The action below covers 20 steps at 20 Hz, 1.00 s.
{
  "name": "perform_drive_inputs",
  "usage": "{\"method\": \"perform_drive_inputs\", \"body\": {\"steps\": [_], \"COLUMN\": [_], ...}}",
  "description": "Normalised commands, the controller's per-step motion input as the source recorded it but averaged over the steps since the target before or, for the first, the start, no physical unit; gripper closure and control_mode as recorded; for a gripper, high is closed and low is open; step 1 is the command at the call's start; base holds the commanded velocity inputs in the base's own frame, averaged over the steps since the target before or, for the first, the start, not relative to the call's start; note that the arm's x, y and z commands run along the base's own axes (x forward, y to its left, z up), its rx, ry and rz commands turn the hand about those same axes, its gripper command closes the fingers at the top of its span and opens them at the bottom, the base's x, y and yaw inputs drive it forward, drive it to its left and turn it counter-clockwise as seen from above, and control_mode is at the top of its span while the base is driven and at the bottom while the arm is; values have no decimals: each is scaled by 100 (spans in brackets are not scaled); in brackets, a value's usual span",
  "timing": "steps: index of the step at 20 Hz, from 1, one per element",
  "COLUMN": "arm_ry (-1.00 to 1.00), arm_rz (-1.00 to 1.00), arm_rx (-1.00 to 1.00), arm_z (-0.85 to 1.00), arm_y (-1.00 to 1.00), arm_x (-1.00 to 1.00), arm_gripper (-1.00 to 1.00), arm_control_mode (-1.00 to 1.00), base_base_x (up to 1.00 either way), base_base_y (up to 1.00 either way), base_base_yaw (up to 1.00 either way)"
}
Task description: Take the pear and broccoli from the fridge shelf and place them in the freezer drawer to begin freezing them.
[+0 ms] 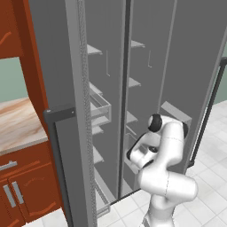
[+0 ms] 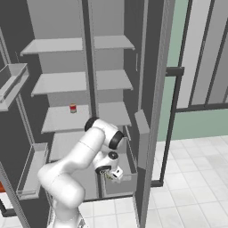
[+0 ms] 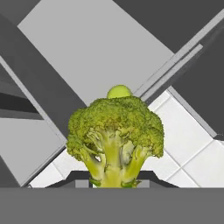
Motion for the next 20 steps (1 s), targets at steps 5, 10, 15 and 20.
{"method": "perform_drive_inputs", "body": {"steps": [5,10,15,20], "arm_ry": [-4,-6,0,5], "arm_rz": [0,0,0,0], "arm_rx": [3,0,0,0], "arm_z": [3,59,8,-5], "arm_y": [-6,0,0,0], "arm_x": [-6,32,81,77], "arm_gripper": [100,100,100,100], "arm_control_mode": [-100,-100,-100,-100], "base_base_x": [0,0,0,0], "base_base_y": [0,0,0,0], "base_base_yaw": [0,0,0,0]}}
